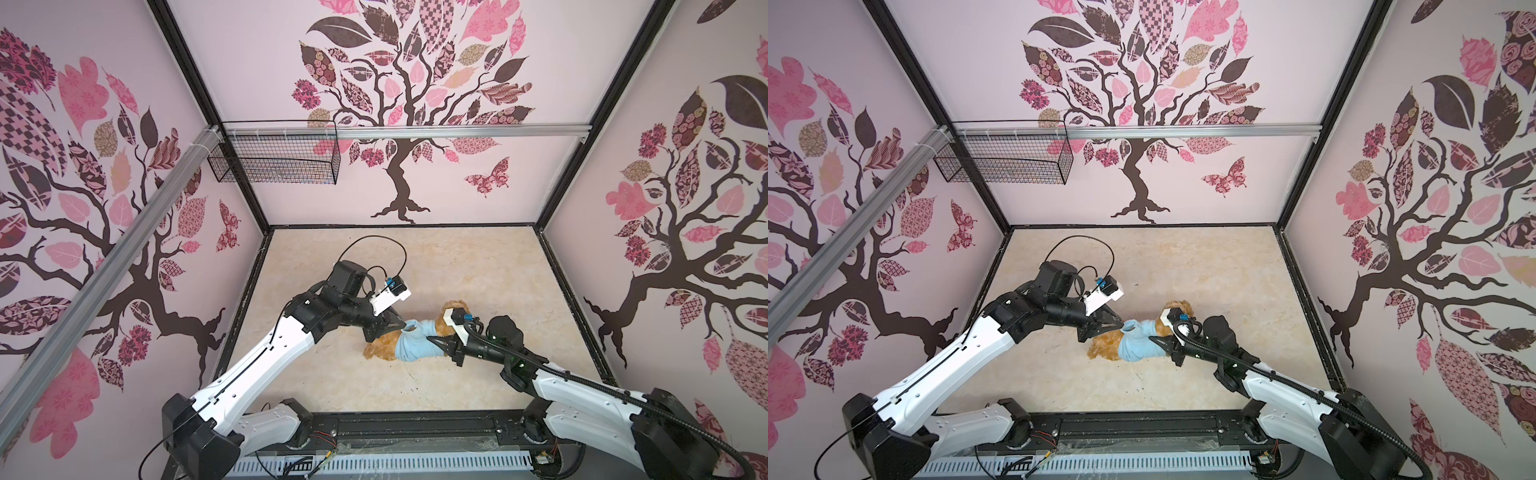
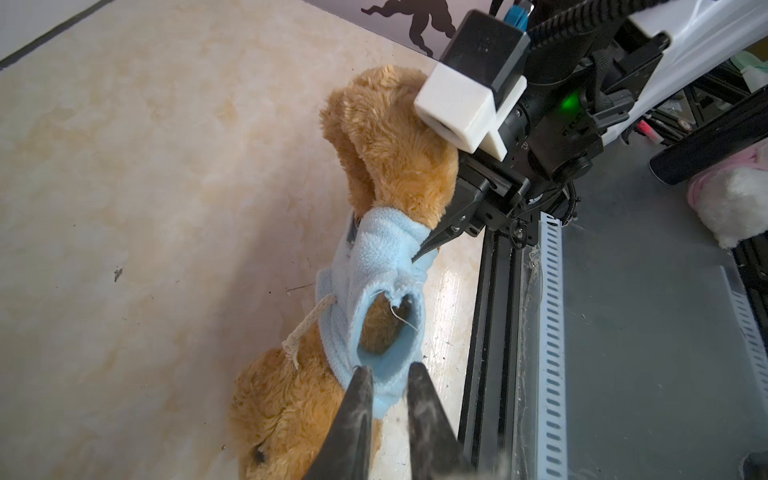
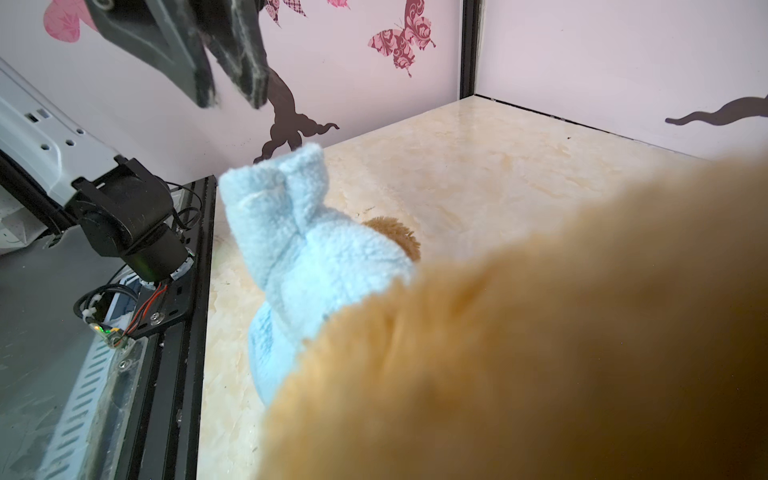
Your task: Dress the teddy bear
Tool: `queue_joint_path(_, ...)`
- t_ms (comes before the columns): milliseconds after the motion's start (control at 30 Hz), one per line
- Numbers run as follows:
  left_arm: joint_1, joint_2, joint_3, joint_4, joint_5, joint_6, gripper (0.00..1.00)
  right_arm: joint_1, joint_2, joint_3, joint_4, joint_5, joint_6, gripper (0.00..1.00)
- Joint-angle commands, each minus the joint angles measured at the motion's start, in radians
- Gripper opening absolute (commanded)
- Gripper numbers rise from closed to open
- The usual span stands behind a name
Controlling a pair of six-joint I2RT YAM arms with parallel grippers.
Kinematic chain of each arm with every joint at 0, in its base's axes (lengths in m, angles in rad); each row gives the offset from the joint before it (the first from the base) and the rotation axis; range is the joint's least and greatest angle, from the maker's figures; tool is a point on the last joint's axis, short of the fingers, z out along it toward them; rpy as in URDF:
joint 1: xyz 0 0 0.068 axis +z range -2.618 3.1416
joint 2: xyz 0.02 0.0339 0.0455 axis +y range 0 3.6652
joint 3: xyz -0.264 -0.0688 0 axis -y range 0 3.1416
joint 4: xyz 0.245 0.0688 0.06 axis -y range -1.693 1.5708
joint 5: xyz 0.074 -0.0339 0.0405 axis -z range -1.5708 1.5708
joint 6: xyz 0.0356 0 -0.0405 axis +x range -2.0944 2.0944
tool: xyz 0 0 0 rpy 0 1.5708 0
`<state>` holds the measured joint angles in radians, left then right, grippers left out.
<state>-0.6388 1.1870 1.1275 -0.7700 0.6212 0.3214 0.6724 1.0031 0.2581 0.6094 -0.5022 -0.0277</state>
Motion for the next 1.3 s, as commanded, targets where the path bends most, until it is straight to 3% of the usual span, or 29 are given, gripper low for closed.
queue_joint_path(0, -0.026, 0.004, 0.047, -0.046, 0.007, 0.036, 0.14, 0.007, -0.017, 0.014, 0.067, -0.018, -0.027, 0.13)
queue_joint_path(267, -0.061, 0.061, 0.078, -0.026, -0.027, 0.065, 0.06, 0.017, -0.017, 0.012, 0.062, -0.018, -0.035, 0.13)
queue_joint_path(600, -0.065, 0.131, 0.107, -0.097, -0.043, 0.140, 0.06, 0.023, -0.017, 0.015, 0.055, -0.005, -0.038, 0.13)
queue_joint_path(833, -0.094, 0.150, 0.092, -0.087, -0.085, 0.174, 0.12, 0.023, -0.021, 0.017, 0.061, -0.012, -0.022, 0.13)
queue_joint_path(1033, -0.109, 0.185, 0.097, -0.040, -0.093, 0.164, 0.24, 0.025, -0.025, 0.017, 0.087, -0.031, 0.006, 0.13)
queue_joint_path(1267, -0.117, 0.238, 0.093, 0.023, -0.051, 0.138, 0.31, 0.027, -0.015, 0.023, 0.145, -0.057, 0.047, 0.13)
